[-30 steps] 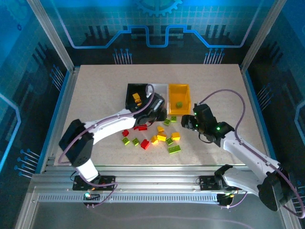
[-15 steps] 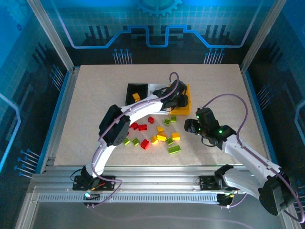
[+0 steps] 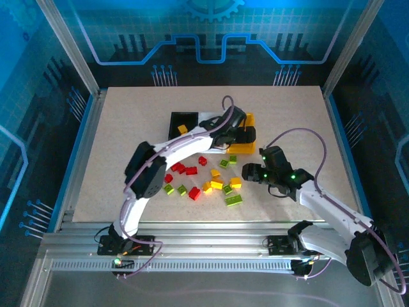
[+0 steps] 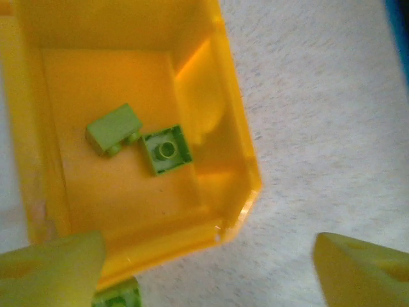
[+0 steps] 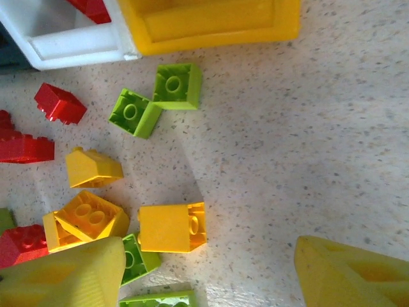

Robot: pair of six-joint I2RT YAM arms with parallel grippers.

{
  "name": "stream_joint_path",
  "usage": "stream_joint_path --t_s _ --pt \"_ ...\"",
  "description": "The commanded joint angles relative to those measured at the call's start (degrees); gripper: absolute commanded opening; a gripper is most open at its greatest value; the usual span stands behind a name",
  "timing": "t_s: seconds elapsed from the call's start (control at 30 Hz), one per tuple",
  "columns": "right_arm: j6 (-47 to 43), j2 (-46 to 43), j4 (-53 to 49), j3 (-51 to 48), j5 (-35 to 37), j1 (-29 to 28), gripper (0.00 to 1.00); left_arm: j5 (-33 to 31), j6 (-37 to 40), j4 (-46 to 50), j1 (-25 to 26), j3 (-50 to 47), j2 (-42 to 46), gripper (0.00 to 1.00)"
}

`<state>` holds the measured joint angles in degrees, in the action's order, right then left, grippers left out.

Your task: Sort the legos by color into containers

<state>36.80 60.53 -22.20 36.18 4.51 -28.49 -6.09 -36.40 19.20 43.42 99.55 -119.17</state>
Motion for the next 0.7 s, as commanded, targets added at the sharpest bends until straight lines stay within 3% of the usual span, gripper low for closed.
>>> stream_joint_path --t_s 0.0,0.3,0.67 --pt "-1.1 4.0 3.4 1.1 -2.6 -2.1 0.73 1.7 -0.9 -6.4 1.4 -9.6 13.0 0.99" --pt "1.2 16.4 8.6 4.3 -0.8 -6.0 0.74 -2.4 -4.7 -10.8 2.9 -43.3 39.8 0.99" --pt "1.3 24.4 7.1 7.8 0.7 -8.9 0.7 -9.9 -9.5 -4.0 2.8 -63.9 61.4 0.99"
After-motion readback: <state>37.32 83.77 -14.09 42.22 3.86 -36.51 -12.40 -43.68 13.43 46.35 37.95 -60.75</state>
